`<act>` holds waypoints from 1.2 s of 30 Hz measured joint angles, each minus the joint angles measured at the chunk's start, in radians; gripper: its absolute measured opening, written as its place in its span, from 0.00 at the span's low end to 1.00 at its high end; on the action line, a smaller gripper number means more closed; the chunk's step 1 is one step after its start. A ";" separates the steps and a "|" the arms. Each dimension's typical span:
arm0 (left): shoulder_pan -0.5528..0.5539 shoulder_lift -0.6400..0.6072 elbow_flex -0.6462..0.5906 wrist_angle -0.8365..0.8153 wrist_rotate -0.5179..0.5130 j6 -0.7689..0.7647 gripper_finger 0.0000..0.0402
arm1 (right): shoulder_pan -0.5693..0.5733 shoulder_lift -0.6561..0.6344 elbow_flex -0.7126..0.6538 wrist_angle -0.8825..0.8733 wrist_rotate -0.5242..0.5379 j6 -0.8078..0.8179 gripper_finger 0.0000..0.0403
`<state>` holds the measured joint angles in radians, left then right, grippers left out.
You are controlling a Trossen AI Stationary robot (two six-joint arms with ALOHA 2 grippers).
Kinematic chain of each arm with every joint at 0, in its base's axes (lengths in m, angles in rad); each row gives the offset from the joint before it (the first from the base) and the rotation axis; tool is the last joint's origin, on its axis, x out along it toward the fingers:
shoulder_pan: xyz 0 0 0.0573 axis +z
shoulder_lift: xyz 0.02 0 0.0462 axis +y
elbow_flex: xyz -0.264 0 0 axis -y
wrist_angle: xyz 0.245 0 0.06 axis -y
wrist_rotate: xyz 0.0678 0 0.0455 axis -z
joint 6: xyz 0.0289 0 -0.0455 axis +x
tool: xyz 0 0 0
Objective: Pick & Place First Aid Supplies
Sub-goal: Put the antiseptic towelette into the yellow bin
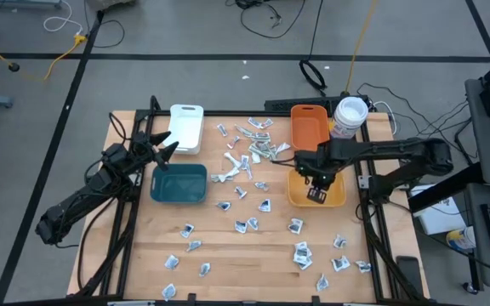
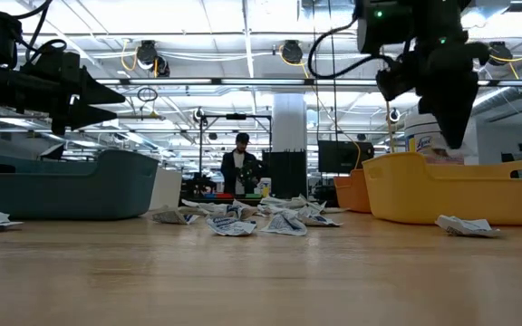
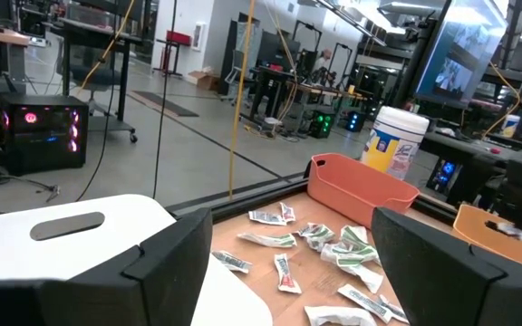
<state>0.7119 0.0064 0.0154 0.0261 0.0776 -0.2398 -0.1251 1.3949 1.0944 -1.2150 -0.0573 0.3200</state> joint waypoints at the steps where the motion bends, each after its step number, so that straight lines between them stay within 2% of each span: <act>1: 0.000 0.000 0.000 0.000 0.000 0.000 0.76 | -0.003 0.005 -0.001 0.007 0.015 0.000 0.00; 17: 0.000 0.000 0.000 0.000 0.000 0.000 0.76 | -0.006 0.117 -0.006 0.171 0.031 -0.030 0.03; 20: 0.000 0.000 0.000 0.000 0.000 0.000 0.76 | -0.006 0.123 -0.006 0.203 0.020 -0.029 0.08; 24: 0.000 0.000 0.000 0.000 0.000 0.000 0.76 | -0.004 0.121 -0.006 0.212 0.013 -0.038 0.22; 31: 0.000 0.000 0.000 0.000 0.000 0.000 0.76 | -0.004 0.111 -0.006 0.212 0.056 0.349 0.47; 36: 0.000 0.000 0.000 0.000 0.000 0.000 0.76 | 0.007 0.068 -0.007 0.190 0.038 0.595 0.56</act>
<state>0.7116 0.0066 0.0154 0.0262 0.0780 -0.2398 -0.1178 1.4629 1.0878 -1.0255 -0.0190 0.9146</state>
